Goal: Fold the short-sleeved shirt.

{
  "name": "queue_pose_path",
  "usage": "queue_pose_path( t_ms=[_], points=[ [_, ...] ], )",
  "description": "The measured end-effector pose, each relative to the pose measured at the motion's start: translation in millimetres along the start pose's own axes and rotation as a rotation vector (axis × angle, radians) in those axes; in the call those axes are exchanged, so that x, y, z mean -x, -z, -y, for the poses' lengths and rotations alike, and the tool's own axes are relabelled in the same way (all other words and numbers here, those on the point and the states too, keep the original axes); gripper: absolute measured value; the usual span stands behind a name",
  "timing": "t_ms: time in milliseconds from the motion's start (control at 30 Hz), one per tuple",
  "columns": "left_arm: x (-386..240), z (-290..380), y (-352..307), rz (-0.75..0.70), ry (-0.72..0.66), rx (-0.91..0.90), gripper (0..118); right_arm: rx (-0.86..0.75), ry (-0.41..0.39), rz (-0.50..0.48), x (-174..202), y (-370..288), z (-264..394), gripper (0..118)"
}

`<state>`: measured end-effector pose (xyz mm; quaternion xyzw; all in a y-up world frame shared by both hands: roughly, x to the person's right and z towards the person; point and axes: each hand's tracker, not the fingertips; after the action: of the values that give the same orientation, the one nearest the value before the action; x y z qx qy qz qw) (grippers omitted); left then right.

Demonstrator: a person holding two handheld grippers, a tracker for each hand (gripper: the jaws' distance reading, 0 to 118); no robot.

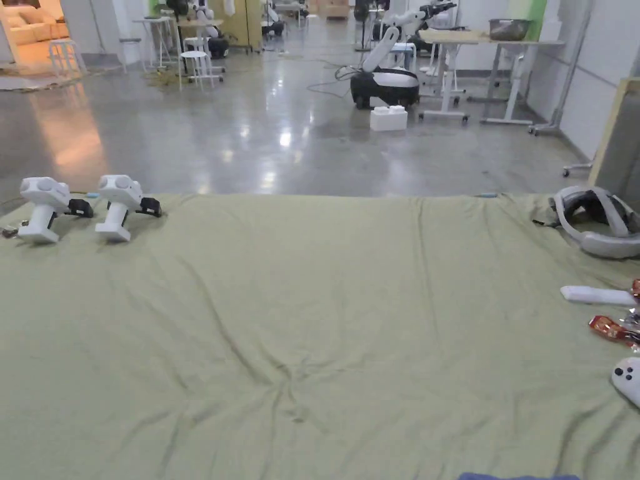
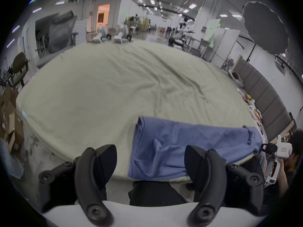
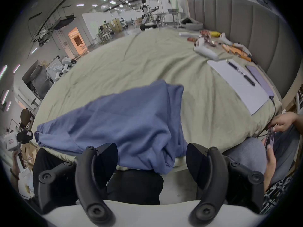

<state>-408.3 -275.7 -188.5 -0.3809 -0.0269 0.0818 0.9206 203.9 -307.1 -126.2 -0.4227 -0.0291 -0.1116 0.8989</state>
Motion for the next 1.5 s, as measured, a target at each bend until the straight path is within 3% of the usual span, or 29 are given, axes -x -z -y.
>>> queue_pose_path(
  t_ms=[167,267,400,500,567,600,667,767,1033,1133,1200,1233,1267,1300,1333,1400,1500],
  points=[
    [-42,-19,-94,-0.140,0.134,-0.418,95,-0.261,-0.097,0.032,22,-61,-11,93],
    [-73,-22,-149,-0.121,0.151,-0.608,95,-0.446,-0.167,0.030,53,-109,-12,93],
    [-111,-28,-198,-0.111,0.215,-0.706,95,-0.623,-0.219,0.050,99,-154,-18,93],
    [-133,-34,-215,-0.121,0.284,-0.732,92,-0.735,-0.317,0.103,125,-172,-25,88],
    [-143,-37,-223,-0.088,0.328,-0.736,79,-0.771,-0.361,0.077,137,-181,-30,65],
    [-144,-39,-225,-0.066,0.335,-0.729,63,-0.775,-0.371,0.061,142,-185,-33,42],
    [-147,-40,-227,-0.039,0.340,-0.725,24,-0.783,-0.367,0.035,150,-187,-36,15],
    [-156,-39,-226,-0.064,0.374,-0.746,1,-0.836,-0.373,0.030,158,-188,-34,8],
    [-149,-44,-232,-0.036,0.333,-0.750,1,-0.801,-0.331,0.009,156,-186,-41,4],
    [-133,-51,-220,0.006,0.249,-0.674,1,-0.777,-0.312,0.000,152,-183,-40,4],
    [-109,-61,-192,0.082,0.141,-0.505,1,-0.745,-0.293,-0.034,153,-183,-40,4],
    [-88,-65,-168,0.136,0.075,-0.421,11,-0.729,-0.285,-0.043,151,-180,-39,4],
    [-72,-66,-145,0.171,0.002,-0.348,42,-0.711,-0.279,-0.047,150,-176,-37,4],
    [-53,-64,-116,0.211,-0.079,-0.259,92,-0.678,-0.274,-0.063,149,-174,-38,4],
    [-31,-57,-92,0.269,-0.158,-0.227,97,-0.647,-0.275,-0.076,148,-171,-36,4],
    [2,-45,-48,0.330,-0.325,-0.145,97,-0.617,-0.273,-0.070,146,-166,-31,4],
    [37,-24,12,0.248,-0.483,-0.011,97,-0.562,-0.257,-0.079,140,-159,-25,4]
  ],
)
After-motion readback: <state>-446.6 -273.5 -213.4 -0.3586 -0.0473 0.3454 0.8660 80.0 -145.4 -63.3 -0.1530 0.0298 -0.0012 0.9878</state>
